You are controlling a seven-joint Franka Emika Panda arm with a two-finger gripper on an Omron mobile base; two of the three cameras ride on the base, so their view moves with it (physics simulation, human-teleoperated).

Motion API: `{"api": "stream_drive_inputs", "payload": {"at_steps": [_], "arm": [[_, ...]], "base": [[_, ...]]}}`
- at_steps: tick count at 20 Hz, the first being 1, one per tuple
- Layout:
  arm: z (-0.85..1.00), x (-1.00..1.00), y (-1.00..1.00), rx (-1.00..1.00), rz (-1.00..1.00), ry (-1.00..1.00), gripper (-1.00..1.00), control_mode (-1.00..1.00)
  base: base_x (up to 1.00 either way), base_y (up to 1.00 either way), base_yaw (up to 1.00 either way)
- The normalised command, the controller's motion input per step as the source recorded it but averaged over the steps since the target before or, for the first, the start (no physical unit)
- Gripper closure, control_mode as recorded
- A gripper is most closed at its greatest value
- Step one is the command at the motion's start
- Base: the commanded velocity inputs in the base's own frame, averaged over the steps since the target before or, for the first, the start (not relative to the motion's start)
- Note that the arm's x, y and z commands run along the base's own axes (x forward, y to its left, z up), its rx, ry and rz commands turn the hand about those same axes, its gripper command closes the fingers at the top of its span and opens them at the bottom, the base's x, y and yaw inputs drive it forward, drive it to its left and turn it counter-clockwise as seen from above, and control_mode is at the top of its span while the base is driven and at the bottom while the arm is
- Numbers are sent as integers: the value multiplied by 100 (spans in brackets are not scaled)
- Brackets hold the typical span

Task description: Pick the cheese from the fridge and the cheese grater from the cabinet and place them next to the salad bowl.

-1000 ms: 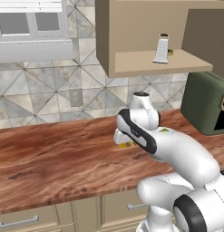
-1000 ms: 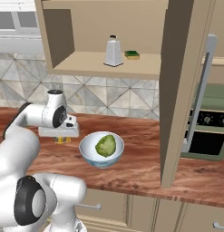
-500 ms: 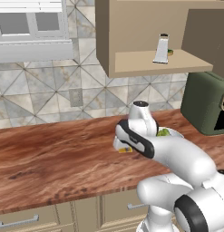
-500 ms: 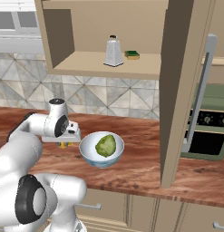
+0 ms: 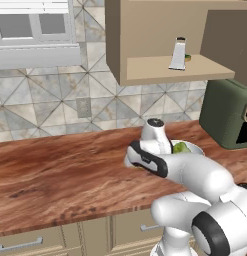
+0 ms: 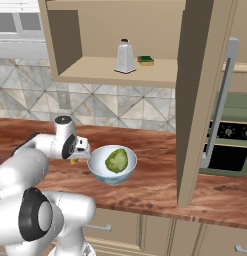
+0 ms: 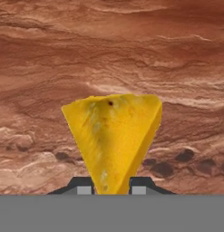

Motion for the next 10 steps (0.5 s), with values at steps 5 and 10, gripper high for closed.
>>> {"api": "stream_drive_inputs", "payload": {"at_steps": [5, 10], "arm": [[-15, 9, -1, 0, -2, -7, 100, -100], [-14, 10, 1, 0, -1, 0, 100, -100]], "base": [[0, 0, 0], [0, 0, 0]]}}
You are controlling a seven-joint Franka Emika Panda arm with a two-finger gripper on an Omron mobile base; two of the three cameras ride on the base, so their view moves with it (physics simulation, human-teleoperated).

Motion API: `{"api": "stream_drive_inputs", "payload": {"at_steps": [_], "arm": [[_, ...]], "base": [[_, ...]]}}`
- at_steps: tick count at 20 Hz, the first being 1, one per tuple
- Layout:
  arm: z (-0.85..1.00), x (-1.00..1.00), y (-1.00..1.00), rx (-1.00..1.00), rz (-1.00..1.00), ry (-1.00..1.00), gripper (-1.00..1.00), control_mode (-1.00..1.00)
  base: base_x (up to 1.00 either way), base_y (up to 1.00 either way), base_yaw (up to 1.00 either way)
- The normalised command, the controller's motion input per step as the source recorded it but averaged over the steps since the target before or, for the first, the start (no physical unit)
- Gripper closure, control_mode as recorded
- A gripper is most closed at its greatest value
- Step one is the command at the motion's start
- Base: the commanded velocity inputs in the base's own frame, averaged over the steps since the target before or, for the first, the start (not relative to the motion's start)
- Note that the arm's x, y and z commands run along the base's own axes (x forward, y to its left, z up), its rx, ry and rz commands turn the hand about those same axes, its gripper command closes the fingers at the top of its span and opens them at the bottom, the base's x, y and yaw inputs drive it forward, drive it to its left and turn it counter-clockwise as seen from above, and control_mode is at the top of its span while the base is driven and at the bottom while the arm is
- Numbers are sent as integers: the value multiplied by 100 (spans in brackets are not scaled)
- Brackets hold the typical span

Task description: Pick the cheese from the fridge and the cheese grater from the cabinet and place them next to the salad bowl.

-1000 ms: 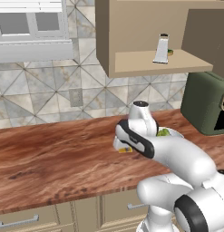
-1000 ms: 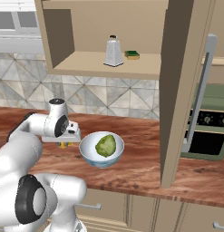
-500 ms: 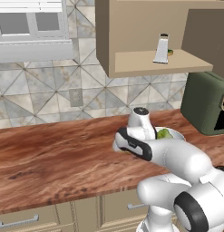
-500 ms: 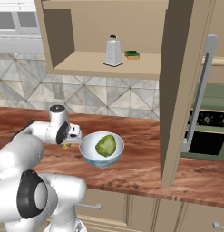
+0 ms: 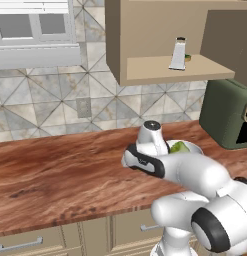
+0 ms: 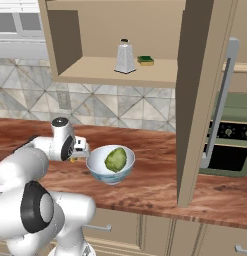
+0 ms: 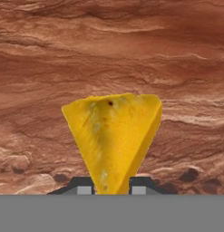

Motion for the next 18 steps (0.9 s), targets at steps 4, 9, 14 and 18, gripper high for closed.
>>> {"api": "stream_drive_inputs", "payload": {"at_steps": [4, 9, 14, 18], "arm": [[-5, -3, 0, 0, 0, 0, 100, -100], [0, -13, 0, 0, 0, 1, 100, -100], [0, -20, 1, 0, 4, 1, 100, -100], [-10, -2, 1, -1, 5, 0, 100, -100]], "base": [[0, 0, 0], [0, 0, 0], [0, 0, 0], [0, 0, 0]]}}
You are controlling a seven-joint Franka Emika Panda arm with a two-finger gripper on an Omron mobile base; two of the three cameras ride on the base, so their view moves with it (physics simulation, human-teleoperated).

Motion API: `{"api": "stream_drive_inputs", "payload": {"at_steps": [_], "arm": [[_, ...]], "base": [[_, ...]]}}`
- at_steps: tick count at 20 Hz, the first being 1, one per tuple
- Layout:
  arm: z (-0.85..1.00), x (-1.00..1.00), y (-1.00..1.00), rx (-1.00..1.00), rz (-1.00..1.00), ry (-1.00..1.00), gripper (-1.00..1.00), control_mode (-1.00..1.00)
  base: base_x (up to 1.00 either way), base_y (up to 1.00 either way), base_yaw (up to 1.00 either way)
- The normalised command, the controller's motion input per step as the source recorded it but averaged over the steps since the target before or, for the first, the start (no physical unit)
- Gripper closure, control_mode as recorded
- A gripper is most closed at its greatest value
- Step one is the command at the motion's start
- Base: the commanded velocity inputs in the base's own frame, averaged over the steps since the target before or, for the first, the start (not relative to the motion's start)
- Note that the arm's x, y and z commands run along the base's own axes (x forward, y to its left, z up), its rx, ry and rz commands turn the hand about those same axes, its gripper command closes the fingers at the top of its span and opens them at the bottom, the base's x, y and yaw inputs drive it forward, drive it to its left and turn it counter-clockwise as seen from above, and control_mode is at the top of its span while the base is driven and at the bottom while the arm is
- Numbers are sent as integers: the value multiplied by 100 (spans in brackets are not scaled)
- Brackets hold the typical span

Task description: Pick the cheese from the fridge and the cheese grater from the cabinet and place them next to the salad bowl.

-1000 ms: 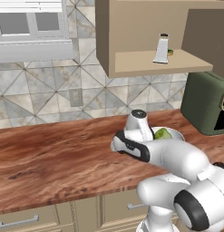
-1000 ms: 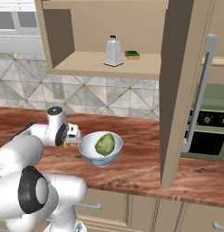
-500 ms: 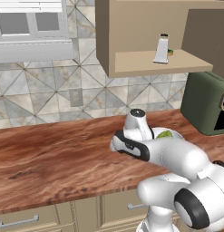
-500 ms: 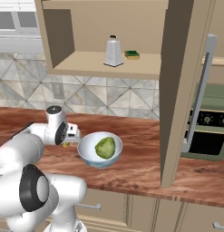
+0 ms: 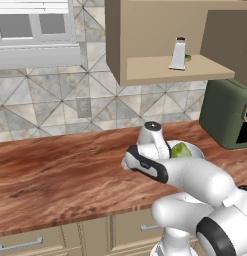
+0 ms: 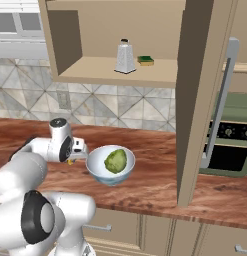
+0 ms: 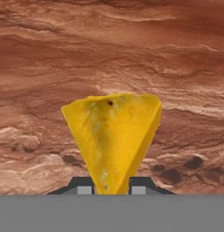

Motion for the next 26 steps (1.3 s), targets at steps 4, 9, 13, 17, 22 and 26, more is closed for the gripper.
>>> {"api": "stream_drive_inputs", "payload": {"at_steps": [4, 9, 13, 17, 22, 26], "arm": [[-12, 0, 2, -1, 17, 0, 100, -100], [-12, 7, 4, -6, 18, 0, 100, -100], [-3, -2, -2, -8, 13, 0, 100, -100], [-6, -1, -1, -9, 12, 2, 100, -100], [-6, 0, -1, -6, 13, 0, 100, -100], [-18, 6, 0, -1, 10, 1, 100, -100]], "base": [[0, 0, 0], [0, 0, 0], [0, 0, 0], [0, 0, 0], [0, 0, 0], [0, 0, 0]]}}
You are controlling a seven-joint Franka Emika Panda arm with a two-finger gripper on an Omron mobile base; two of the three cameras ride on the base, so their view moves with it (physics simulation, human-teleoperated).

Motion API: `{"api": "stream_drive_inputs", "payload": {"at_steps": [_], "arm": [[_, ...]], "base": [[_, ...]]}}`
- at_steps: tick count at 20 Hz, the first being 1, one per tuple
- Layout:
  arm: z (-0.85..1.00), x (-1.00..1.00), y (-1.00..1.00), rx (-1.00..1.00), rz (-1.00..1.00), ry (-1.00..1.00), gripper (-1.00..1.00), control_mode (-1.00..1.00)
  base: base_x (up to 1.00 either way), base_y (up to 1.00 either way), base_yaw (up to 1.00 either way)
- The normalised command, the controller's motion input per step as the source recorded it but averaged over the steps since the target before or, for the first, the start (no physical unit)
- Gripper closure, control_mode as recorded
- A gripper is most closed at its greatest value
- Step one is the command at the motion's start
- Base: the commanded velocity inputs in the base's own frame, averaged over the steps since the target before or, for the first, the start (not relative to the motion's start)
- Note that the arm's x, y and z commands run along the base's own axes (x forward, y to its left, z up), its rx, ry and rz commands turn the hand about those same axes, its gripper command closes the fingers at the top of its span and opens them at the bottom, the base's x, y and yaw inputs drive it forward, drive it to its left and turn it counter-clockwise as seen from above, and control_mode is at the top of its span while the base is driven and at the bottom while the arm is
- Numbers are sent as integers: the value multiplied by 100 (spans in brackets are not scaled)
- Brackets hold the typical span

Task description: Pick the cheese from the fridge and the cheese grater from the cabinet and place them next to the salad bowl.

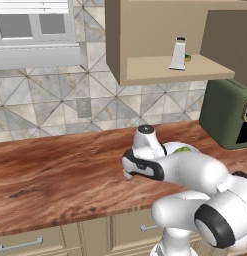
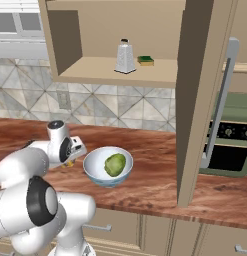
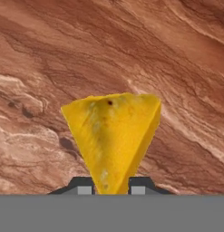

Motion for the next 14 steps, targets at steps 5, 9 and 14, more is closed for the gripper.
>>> {"api": "stream_drive_inputs", "payload": {"at_steps": [5, 9, 14], "arm": [[-15, 3, -3, 0, 9, 0, 100, -100], [-8, 11, 0, 0, 6, 0, 100, -100], [-1, 12, 0, 0, 2, 3, 100, -100]], "base": [[0, 0, 0], [0, 0, 0], [0, 0, 0]]}}
